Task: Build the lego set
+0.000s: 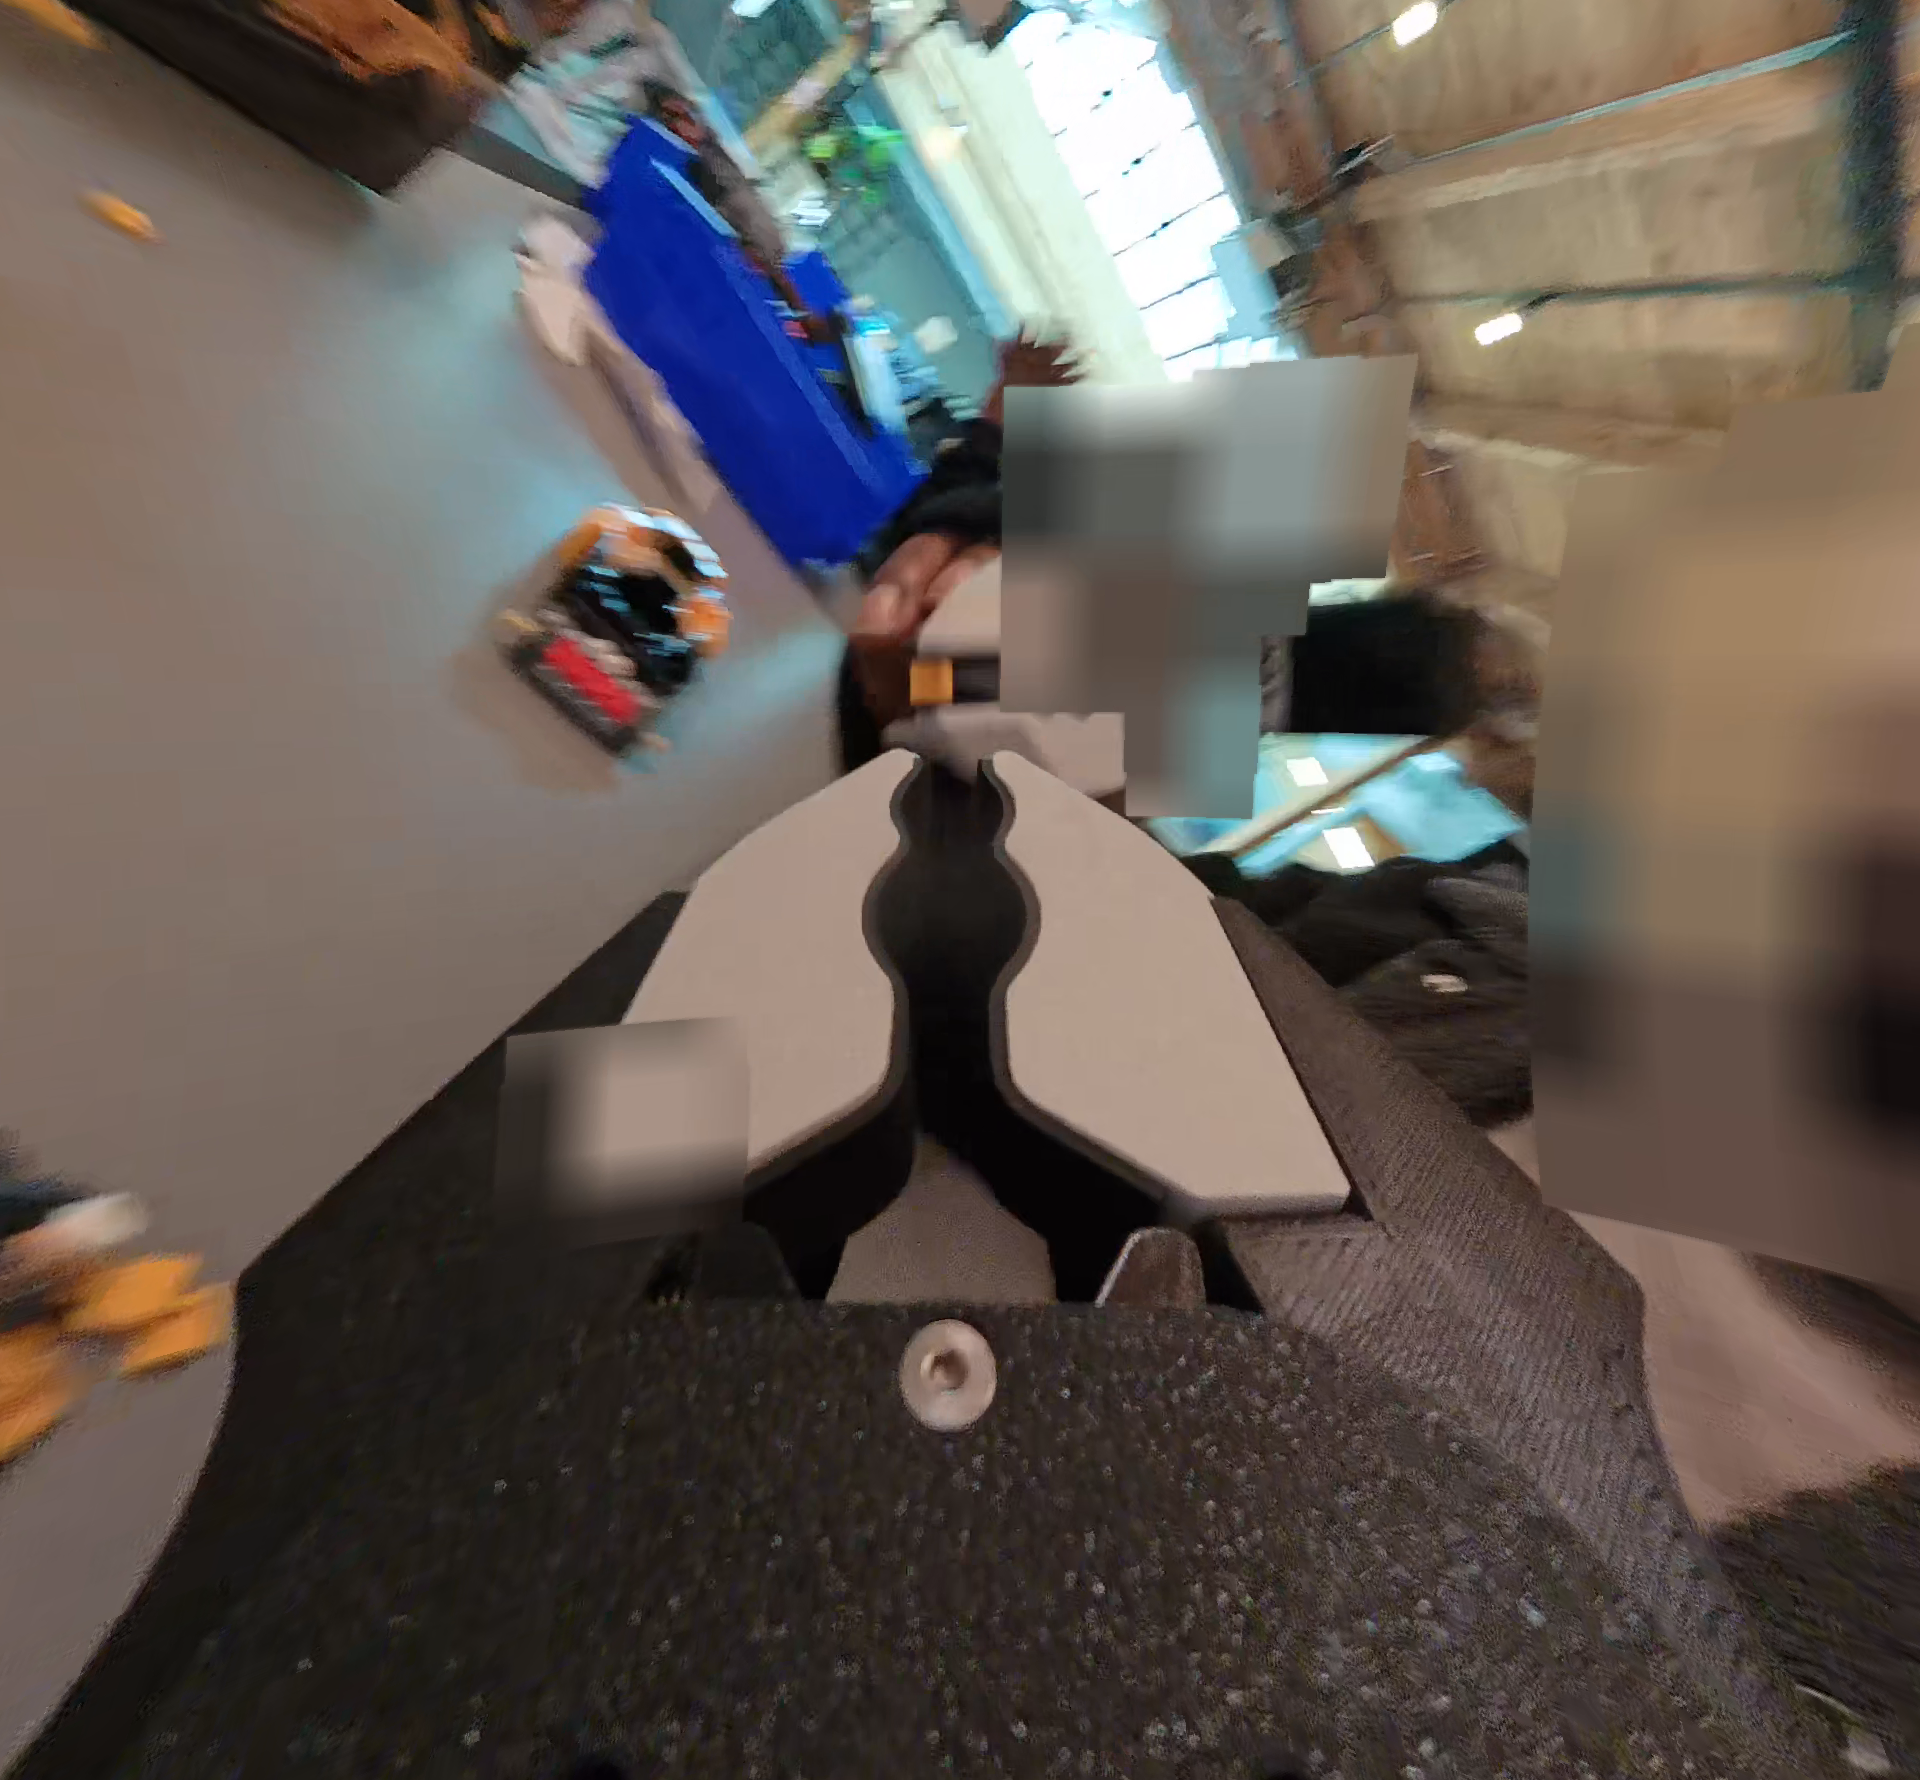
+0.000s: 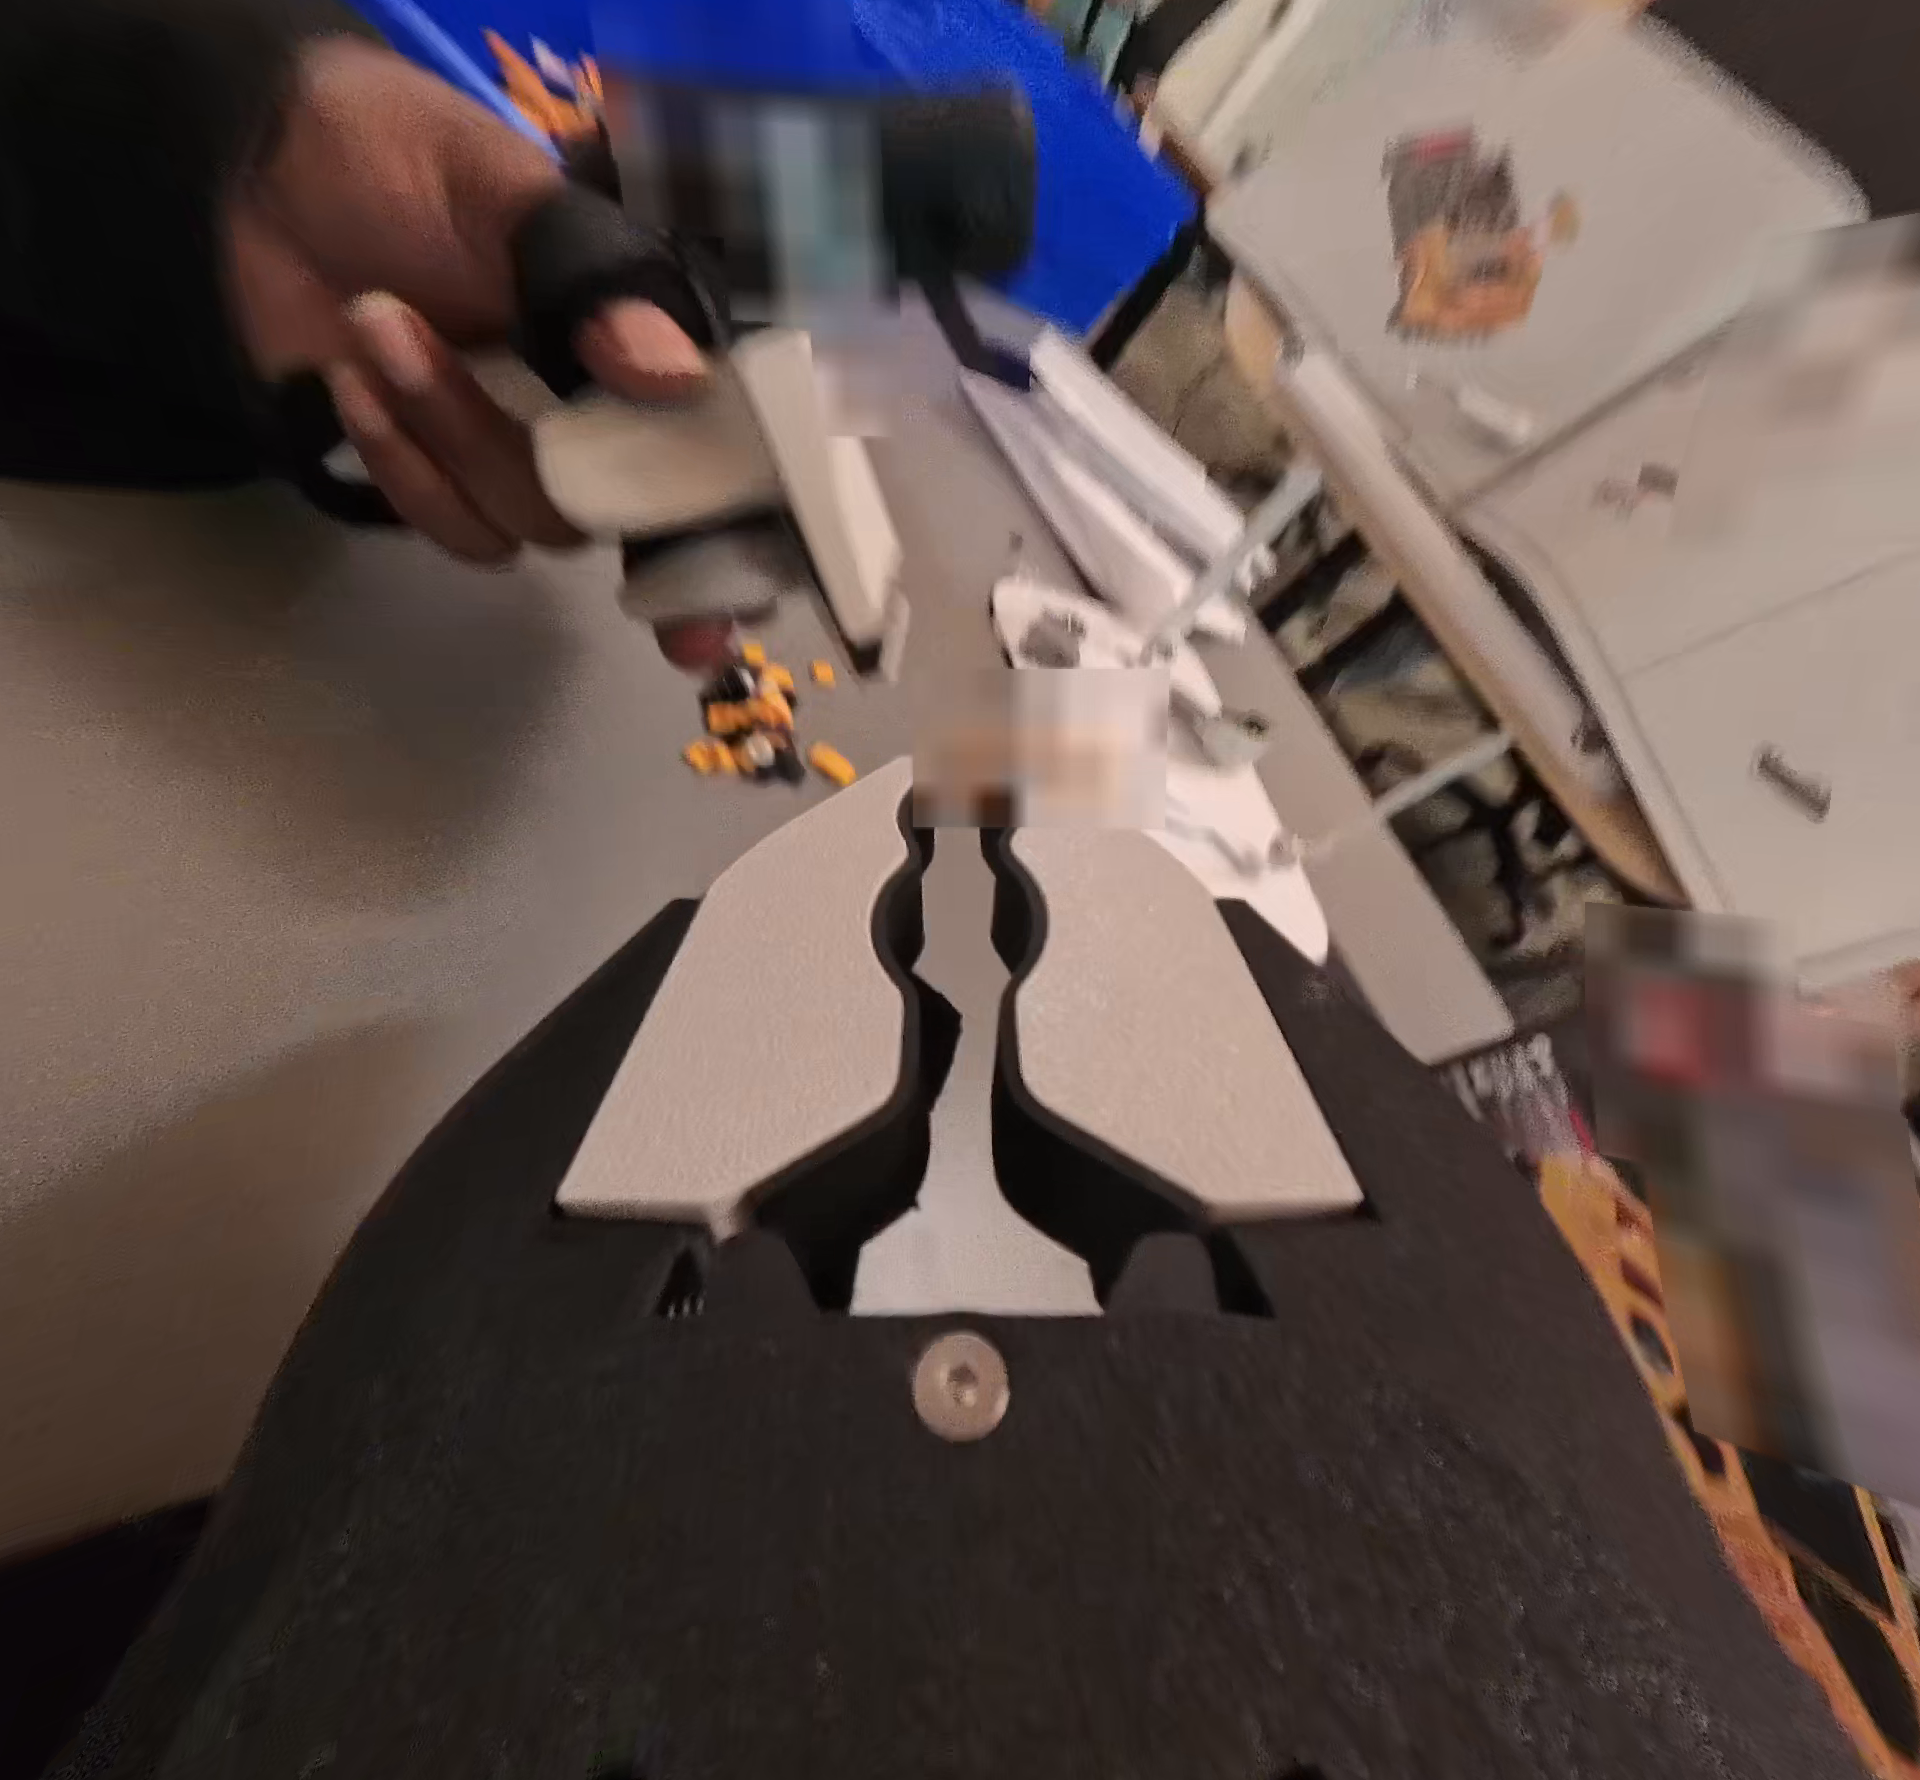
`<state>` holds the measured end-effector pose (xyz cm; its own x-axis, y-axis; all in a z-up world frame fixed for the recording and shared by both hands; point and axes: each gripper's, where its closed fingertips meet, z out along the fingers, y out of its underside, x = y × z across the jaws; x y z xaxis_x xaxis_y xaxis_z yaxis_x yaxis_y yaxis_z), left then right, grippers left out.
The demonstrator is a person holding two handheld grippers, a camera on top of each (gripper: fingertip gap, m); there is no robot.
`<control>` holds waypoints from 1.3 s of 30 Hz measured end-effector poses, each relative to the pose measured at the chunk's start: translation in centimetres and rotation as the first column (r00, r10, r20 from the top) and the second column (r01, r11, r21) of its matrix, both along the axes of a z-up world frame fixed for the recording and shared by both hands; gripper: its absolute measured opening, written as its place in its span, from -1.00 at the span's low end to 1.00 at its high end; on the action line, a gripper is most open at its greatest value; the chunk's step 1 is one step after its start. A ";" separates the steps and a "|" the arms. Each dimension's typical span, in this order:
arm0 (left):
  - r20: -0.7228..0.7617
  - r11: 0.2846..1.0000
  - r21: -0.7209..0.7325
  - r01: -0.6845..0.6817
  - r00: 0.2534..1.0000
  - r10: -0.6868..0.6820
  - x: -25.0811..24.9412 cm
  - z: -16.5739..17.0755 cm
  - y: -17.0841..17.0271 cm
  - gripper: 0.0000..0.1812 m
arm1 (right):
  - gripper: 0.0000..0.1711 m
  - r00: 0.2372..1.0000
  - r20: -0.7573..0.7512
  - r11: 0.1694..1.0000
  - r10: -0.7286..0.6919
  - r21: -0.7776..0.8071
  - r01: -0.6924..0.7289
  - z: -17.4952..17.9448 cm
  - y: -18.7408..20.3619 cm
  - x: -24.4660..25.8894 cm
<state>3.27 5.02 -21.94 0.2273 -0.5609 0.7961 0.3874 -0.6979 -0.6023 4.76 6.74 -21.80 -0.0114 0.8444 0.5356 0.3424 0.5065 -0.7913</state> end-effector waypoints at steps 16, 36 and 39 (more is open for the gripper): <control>-0.875 0.769 0.382 -0.513 0.067 0.479 -21.5 -8.5 3.6 -0.65 | -0.91 0.702 0.685 0.847 -0.193 -0.246 0.472 -11.4 23.6 6.2; -0.943 0.800 0.261 -0.541 0.034 0.331 -24.1 -11.8 1.9 -0.57 | -0.58 0.852 0.496 0.837 -0.170 -0.383 0.390 -8.7 22.9 6.6; -0.949 0.796 0.240 -0.555 0.040 0.314 -24.1 -12.1 1.9 -0.55 | -0.59 0.894 0.412 0.857 -0.177 -0.382 0.346 -7.0 21.6 7.0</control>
